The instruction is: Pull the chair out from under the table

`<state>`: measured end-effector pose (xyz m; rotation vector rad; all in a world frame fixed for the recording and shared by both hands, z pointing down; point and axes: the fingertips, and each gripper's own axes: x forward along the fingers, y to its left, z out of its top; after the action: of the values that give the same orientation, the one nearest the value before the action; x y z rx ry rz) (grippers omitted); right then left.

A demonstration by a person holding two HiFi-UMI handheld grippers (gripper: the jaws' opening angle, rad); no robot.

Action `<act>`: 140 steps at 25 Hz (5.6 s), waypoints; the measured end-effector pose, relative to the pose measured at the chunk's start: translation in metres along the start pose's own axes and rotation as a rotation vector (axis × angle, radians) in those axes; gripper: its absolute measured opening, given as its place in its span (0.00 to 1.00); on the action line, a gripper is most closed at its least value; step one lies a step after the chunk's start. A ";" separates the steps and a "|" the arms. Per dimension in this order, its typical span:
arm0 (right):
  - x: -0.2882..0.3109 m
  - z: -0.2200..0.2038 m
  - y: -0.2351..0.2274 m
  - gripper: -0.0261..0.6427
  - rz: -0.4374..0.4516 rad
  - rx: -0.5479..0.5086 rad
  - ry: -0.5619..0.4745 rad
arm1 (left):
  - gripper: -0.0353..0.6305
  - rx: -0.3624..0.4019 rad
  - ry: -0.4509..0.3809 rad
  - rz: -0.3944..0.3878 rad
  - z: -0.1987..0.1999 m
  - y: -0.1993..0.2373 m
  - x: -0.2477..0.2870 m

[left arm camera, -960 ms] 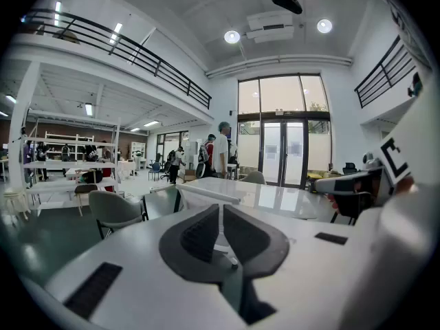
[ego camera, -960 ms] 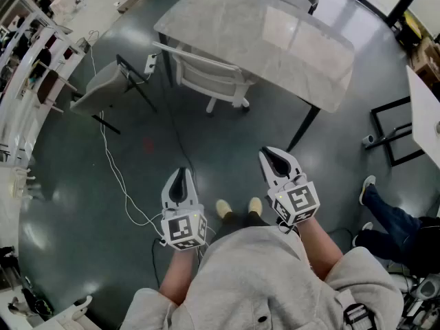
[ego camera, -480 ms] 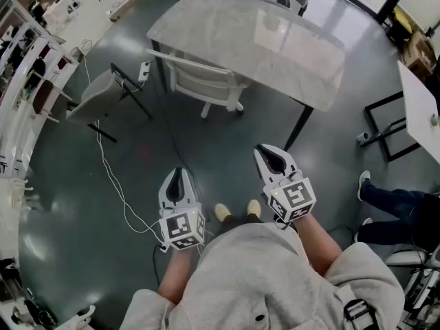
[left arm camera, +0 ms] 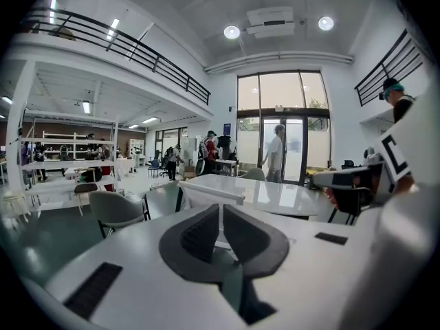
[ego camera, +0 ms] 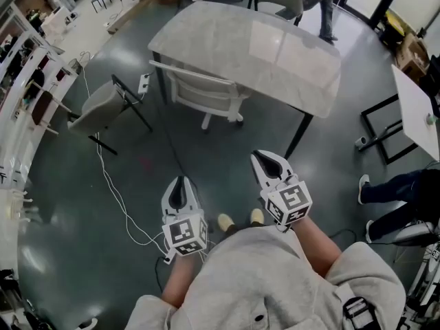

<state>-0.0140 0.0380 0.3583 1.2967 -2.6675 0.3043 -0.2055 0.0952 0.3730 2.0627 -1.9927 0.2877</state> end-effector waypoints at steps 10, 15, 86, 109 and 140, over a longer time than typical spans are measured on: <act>0.009 0.005 0.026 0.10 0.000 -0.019 -0.012 | 0.10 -0.008 -0.021 -0.014 0.004 0.022 -0.001; 0.010 0.007 0.030 0.10 -0.005 -0.034 -0.016 | 0.10 -0.008 -0.024 -0.021 0.004 0.027 0.000; 0.293 0.052 -0.249 0.10 0.108 0.001 0.009 | 0.10 0.137 0.101 0.060 0.095 -0.002 0.375; 0.355 0.036 -0.234 0.10 0.104 -0.024 0.152 | 0.11 0.225 0.210 -0.191 0.088 0.035 0.454; 0.466 -0.120 -0.179 0.30 0.303 -0.426 0.838 | 0.33 1.513 0.826 -0.842 -0.034 0.139 0.610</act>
<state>-0.1511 -0.3930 0.6023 0.4700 -2.0214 0.2256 -0.3179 -0.4759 0.6054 2.3701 -0.0977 2.3734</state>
